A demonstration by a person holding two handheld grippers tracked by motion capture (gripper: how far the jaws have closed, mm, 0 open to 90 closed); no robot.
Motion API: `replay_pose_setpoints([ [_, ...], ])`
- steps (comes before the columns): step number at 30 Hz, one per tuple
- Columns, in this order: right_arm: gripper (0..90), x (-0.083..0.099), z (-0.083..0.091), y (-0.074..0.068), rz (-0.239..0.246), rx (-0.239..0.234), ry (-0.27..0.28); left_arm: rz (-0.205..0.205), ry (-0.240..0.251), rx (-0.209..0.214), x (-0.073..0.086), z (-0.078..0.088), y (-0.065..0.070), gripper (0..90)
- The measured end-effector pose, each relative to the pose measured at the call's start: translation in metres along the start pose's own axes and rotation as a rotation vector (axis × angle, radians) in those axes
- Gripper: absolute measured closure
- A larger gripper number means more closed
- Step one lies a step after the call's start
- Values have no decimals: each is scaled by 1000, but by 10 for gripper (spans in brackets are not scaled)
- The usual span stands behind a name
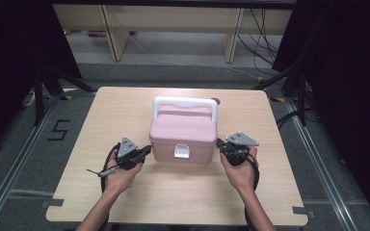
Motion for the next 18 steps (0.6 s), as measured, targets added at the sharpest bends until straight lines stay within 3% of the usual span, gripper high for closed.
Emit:
replay_pose_setpoints([
  [2, 900, 0, 0, -4, -37, -7, -22, 17, 14, 31, -1, -1, 2, 896],
  [3, 900, -1, -2, -5, -14, -24, -3, 23, 23, 52, -1, -2, 5, 896],
  [4, 900, 0, -3, -9, -12, -38, -12, 12, 16, 42, -2, -4, 8, 896],
  [7, 900, -1, -2, -12, 34, 14, -4, 4, 16, 36, -3, -3, 10, 894],
  [8, 900, 0, -1, -13, -2, -2, -8, 0, 26, 35, -4, 0, 9, 889],
  [11, 900, 0, 8, -5, -13, 15, 11, 1, 36, 17, -5, 9, 3, 867],
  [14, 900, 6, 20, -9, -43, 31, -11, 30, 33, -74, -6, 20, -19, 876],
  [16, 900, 11, 22, -14, -13, 3, -14, 56, 24, -103, -6, 16, -29, 889],
  [18, 900, 16, 24, -23, -40, -19, -53, 81, 22, -111, -6, 9, -37, 893],
])
Point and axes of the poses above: each handheld gripper's, and its own axes: z roughly backward along the jaws, x roughly out of its underside, y roughly to its right, the point moved 4 cm from there along -z, roughly forward along the jaws, and after that the axes turned 7 degrees about -z, right-handed, at the moved point
